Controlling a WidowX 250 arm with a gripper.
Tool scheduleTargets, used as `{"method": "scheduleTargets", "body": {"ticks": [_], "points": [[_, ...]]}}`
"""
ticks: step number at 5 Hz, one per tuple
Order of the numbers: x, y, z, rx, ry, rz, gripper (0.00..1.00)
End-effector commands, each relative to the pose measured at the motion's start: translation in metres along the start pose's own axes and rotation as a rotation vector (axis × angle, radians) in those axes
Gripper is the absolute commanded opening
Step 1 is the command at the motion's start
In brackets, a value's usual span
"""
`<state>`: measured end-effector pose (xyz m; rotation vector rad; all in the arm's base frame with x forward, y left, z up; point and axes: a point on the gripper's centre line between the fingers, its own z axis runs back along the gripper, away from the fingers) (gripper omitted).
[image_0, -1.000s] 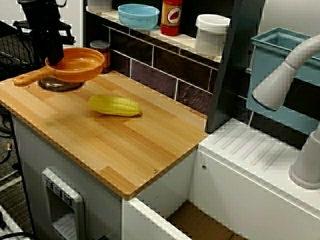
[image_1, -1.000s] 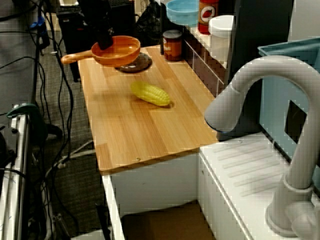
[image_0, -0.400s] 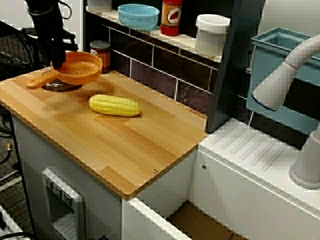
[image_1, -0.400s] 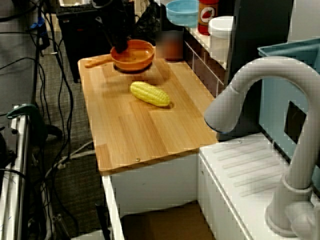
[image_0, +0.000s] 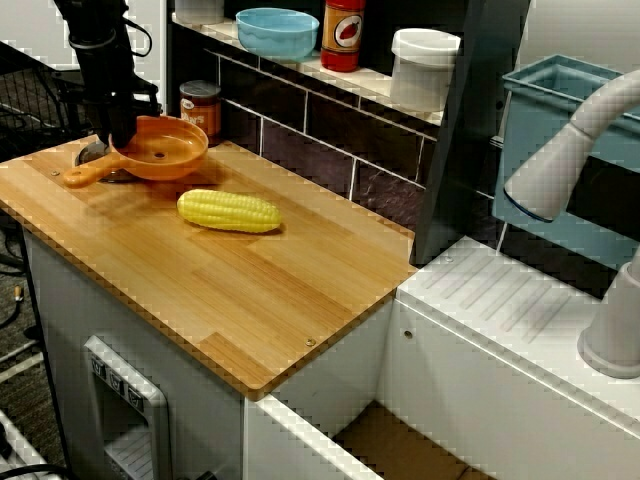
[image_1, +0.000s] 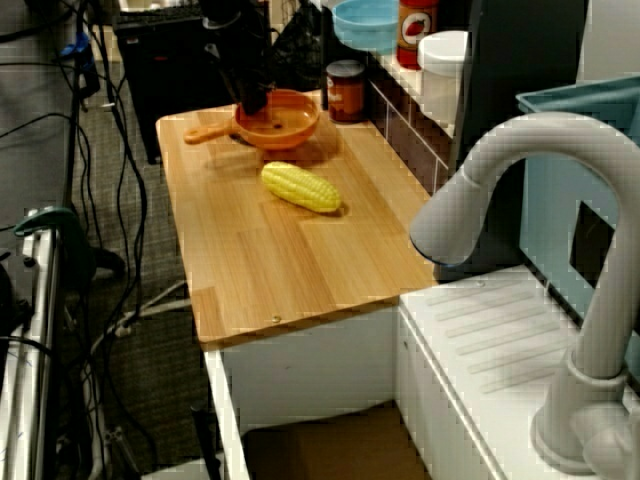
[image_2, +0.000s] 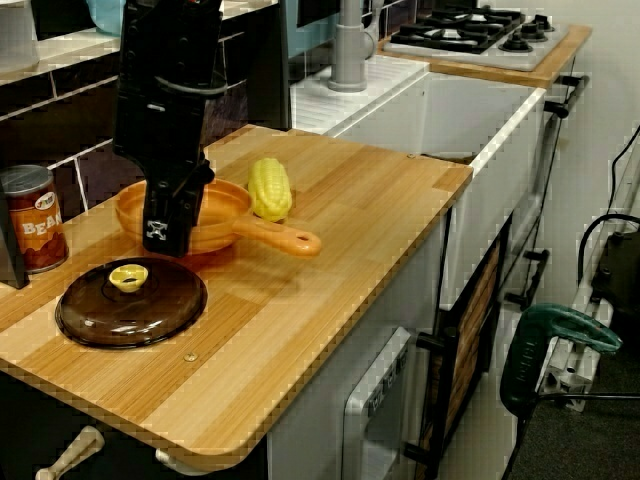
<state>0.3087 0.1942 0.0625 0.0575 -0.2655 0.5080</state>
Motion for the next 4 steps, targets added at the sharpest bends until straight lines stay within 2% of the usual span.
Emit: {"method": "scheduleTargets", "body": {"ticks": [1, 3, 4], "points": [[-0.001, -0.008, 0.014, -0.012, -0.041, -0.017, 0.00], [-0.012, -0.015, 0.004, -0.010, -0.018, -0.016, 0.00], [-0.015, -0.013, 0.006, -0.008, -0.011, -0.007, 1.00]]}}
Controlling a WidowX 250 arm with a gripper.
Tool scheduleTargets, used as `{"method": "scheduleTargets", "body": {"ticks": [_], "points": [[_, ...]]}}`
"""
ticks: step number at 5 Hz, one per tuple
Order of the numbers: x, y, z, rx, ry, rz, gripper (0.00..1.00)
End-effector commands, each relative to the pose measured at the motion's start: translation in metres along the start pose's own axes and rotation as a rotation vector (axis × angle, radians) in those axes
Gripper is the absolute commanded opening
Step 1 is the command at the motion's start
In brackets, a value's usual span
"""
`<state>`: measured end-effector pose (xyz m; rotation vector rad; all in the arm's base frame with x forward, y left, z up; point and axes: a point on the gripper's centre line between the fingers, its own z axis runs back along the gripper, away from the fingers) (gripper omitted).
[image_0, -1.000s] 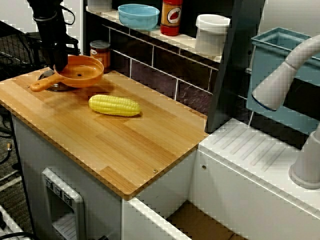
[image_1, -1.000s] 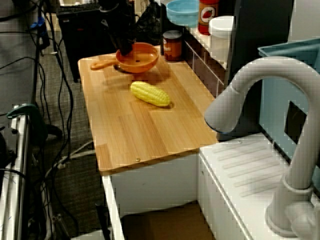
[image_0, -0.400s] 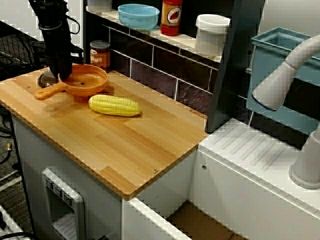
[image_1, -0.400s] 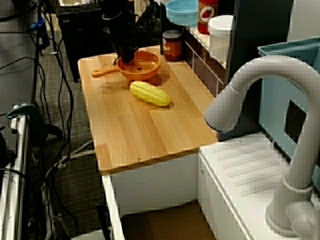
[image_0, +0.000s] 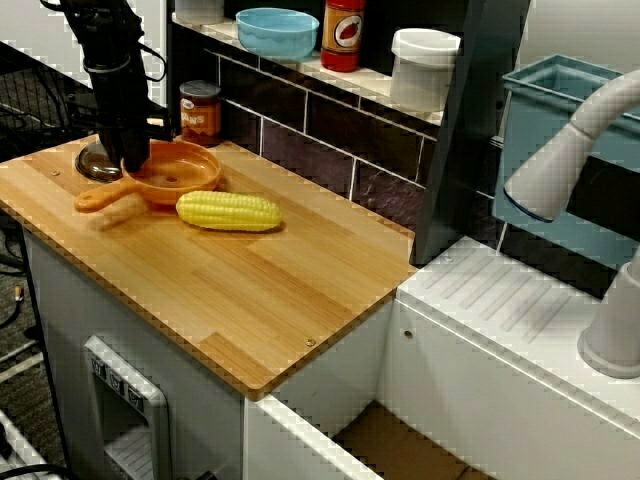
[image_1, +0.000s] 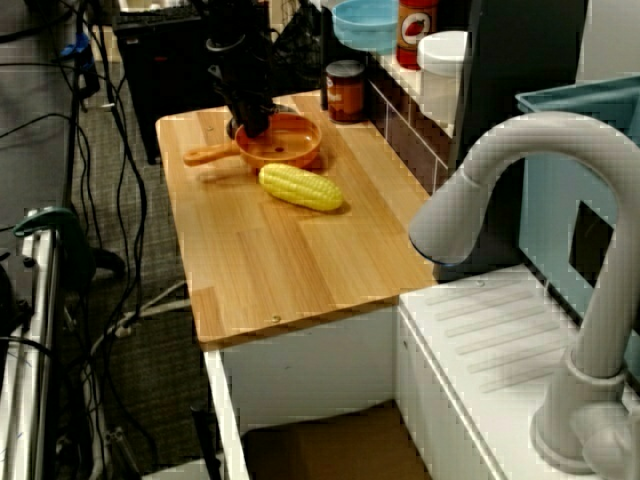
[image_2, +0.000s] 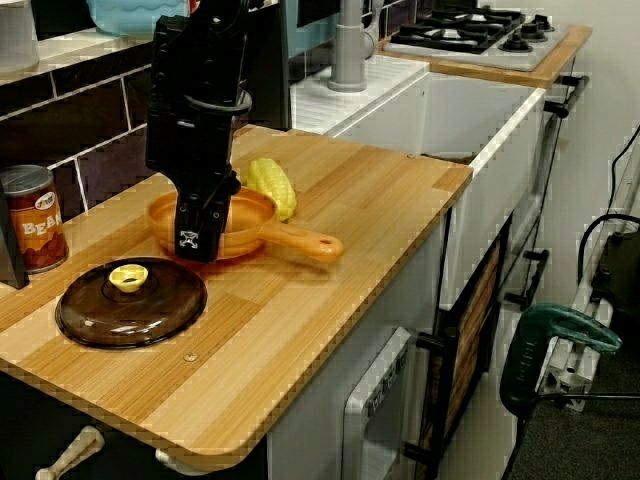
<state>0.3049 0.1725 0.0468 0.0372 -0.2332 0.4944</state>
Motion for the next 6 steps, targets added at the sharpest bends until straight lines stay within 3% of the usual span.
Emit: {"method": "scheduleTargets", "body": {"ticks": [1, 6], "points": [[0.001, 0.008, 0.023, -0.012, -0.046, 0.015, 1.00], [0.024, 0.026, 0.040, -0.029, -0.050, 0.039, 1.00]]}}
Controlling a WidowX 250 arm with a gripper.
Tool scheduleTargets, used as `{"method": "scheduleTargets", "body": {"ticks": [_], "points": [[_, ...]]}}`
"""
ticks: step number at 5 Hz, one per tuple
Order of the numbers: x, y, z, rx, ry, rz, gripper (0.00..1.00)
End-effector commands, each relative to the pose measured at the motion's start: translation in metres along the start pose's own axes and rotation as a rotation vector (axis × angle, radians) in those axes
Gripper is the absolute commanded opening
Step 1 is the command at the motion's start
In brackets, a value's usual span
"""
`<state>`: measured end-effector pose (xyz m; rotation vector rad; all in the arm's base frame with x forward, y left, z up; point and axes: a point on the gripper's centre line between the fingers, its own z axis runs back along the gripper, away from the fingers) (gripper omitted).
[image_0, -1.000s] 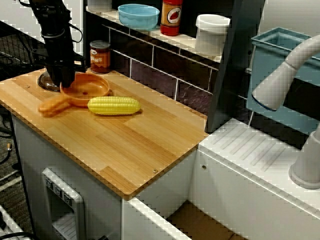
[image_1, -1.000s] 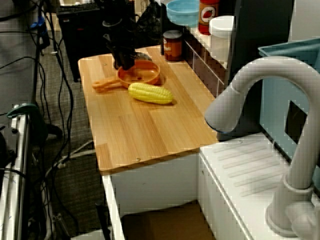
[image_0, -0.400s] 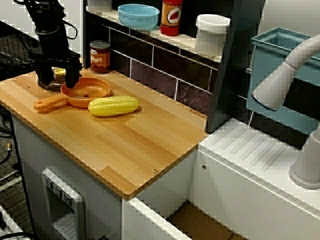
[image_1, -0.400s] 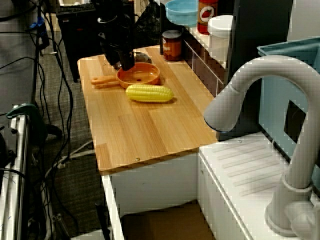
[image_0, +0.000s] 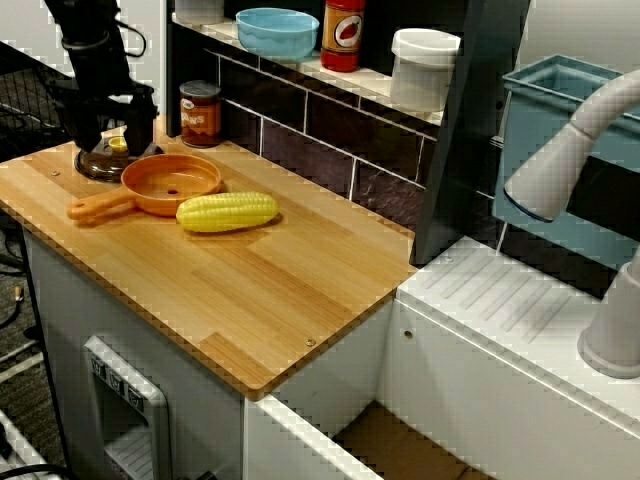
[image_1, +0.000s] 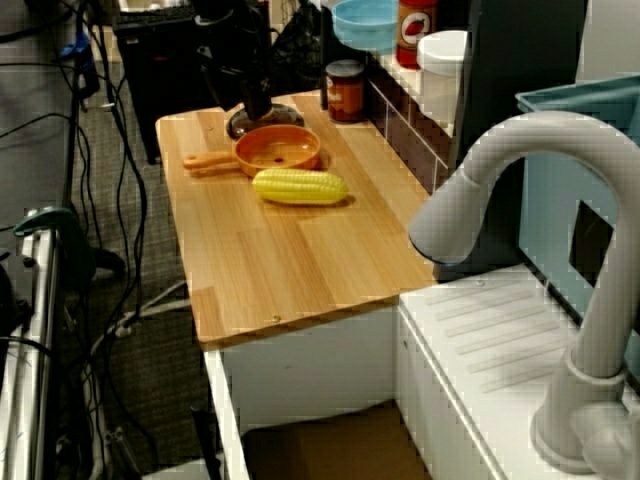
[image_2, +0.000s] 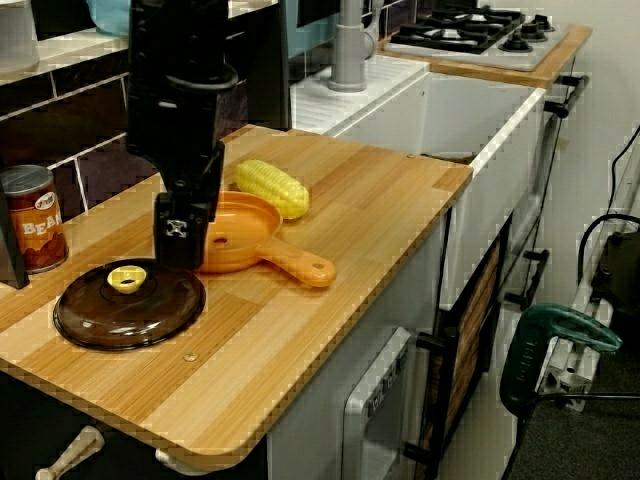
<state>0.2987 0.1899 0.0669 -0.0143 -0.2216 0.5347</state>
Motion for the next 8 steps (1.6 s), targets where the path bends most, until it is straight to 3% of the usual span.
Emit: {"method": "scheduleTargets", "body": {"ticks": [1, 3, 8], "points": [[0.023, 0.008, 0.017, 0.058, -0.084, -0.058, 1.00], [0.031, 0.006, 0.000, 0.124, -0.087, -0.128, 1.00], [0.039, 0.008, 0.000, 0.109, -0.013, -0.179, 1.00]]}}
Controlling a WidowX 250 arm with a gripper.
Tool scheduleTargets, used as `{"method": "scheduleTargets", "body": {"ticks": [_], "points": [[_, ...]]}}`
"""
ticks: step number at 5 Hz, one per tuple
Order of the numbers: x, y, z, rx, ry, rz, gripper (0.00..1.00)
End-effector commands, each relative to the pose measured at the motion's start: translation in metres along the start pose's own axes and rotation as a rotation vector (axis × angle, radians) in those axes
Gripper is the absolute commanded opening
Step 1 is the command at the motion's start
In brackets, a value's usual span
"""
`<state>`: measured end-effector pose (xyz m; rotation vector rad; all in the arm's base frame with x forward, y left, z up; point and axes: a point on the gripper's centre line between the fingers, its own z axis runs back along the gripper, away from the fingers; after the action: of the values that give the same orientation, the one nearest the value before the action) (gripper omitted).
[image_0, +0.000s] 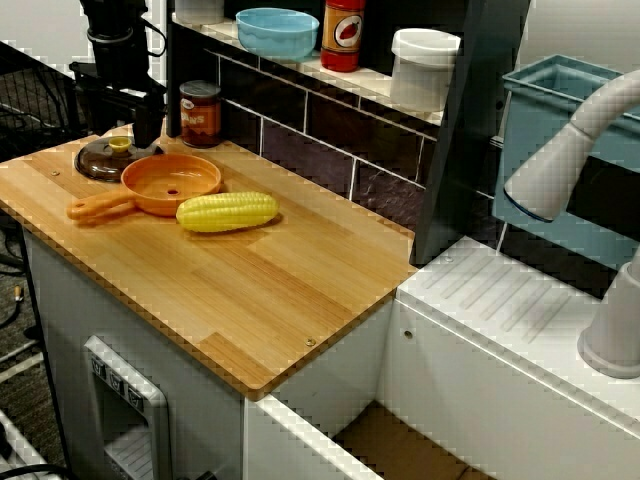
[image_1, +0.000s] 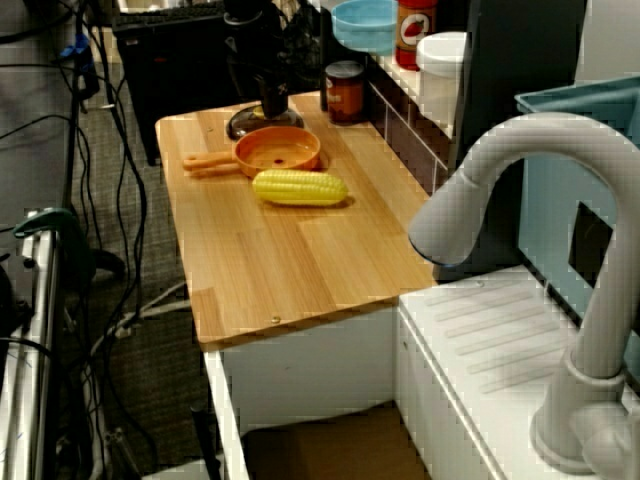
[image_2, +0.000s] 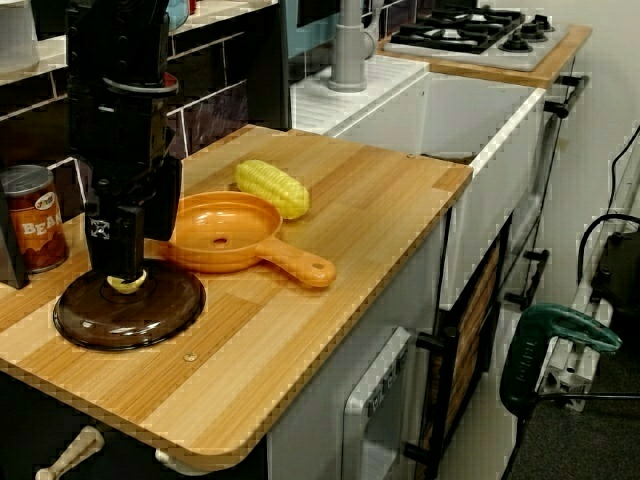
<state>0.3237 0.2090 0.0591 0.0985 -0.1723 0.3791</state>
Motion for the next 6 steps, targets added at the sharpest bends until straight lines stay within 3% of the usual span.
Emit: {"method": "scheduleTargets", "body": {"ticks": [1, 6], "points": [[0.009, 0.007, 0.014, 0.009, -0.026, -0.023, 1.00], [0.005, 0.010, -0.001, -0.008, 0.019, -0.062, 1.00]]}}
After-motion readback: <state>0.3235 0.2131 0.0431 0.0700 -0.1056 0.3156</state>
